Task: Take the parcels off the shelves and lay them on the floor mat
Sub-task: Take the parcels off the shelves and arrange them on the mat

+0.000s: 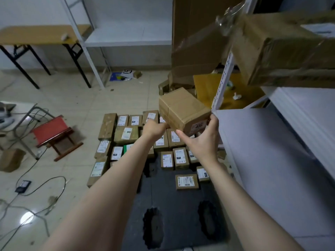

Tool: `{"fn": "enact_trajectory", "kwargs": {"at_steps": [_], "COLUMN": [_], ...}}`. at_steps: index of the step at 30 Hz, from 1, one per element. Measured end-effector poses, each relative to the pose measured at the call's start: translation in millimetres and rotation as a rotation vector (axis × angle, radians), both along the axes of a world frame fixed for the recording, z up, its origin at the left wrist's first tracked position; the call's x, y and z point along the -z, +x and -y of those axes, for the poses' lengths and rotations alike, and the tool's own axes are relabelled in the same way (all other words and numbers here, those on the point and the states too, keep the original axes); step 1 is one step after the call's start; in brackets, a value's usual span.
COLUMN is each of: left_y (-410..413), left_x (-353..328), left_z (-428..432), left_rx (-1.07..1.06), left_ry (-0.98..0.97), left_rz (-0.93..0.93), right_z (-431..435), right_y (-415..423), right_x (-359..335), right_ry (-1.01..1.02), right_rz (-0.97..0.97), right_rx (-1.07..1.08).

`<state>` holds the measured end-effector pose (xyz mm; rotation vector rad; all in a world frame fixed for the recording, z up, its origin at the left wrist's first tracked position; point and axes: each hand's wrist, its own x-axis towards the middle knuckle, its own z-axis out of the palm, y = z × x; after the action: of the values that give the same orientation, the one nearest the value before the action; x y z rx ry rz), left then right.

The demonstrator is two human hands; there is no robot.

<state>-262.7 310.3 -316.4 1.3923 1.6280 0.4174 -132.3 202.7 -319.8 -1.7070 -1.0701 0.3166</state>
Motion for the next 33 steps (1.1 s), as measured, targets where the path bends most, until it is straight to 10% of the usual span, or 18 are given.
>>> {"fn": "enact_trajectory", "kwargs": {"at_steps": [17, 25, 33], "left_y": [-75, -84, -85], "left_x": [132, 212, 344], "left_z": [34, 16, -4], "left_rx": [-0.379, -0.544, -0.314], "left_ry": [-0.695, -0.435, -0.291], "left_rz": [0.658, 0.367, 0.155], "right_z": [-1, -16, -56], "right_y": [-76, -94, -100], "right_x": [139, 223, 375], "right_ry": [-0.336, -0.550, -0.743], "right_rz": [-0.007, -0.055, -1.031], "right_rx": [-0.081, -0.144, 0.099]}}
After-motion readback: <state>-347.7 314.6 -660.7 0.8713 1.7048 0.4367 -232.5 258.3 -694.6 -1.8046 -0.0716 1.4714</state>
